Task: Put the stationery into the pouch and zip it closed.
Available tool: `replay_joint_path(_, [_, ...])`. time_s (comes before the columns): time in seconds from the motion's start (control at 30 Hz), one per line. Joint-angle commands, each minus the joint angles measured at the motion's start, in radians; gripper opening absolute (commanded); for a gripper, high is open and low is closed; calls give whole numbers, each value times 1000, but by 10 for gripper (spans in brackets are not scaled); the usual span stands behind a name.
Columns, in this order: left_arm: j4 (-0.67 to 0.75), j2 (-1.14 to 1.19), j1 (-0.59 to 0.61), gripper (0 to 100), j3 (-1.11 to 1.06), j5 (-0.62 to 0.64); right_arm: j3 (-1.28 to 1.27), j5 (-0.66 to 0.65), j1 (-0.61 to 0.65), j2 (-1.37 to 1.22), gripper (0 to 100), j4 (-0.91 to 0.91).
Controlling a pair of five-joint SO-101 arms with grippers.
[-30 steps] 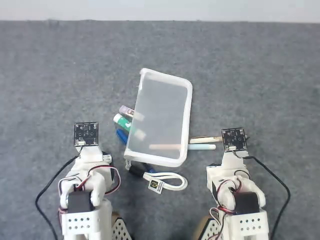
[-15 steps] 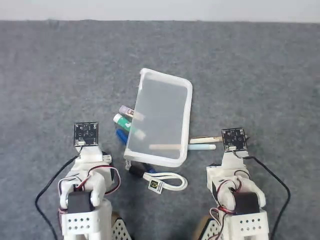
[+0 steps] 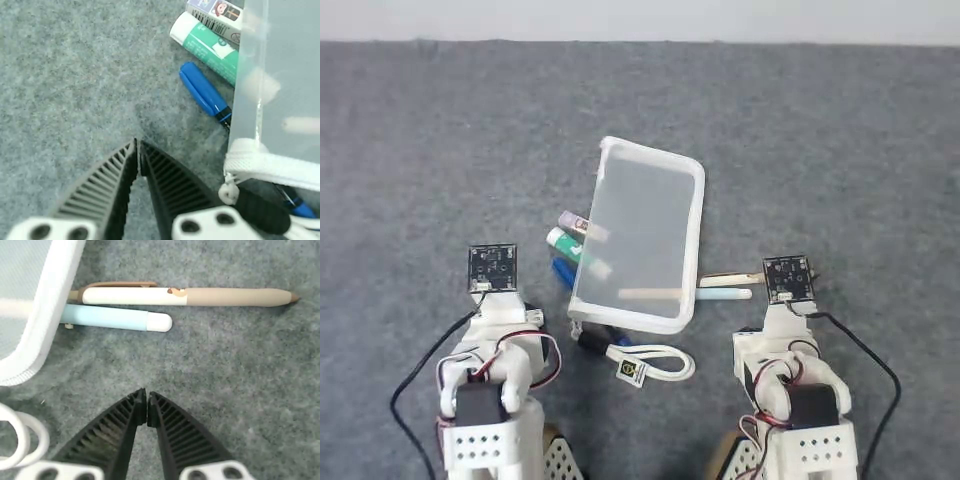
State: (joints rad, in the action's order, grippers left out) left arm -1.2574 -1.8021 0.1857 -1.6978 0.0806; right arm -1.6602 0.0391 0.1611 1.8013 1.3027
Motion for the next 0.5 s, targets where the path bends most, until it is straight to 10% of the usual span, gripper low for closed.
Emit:
replay_joint_path(0.0, [-6, -18, 0, 12, 13, -2, -23, 6, -13, 15, 7, 5])
replay_joint_path(0.47, [29, -20, 8, 12, 38, -8, -23, 8, -10, 15, 8, 5])
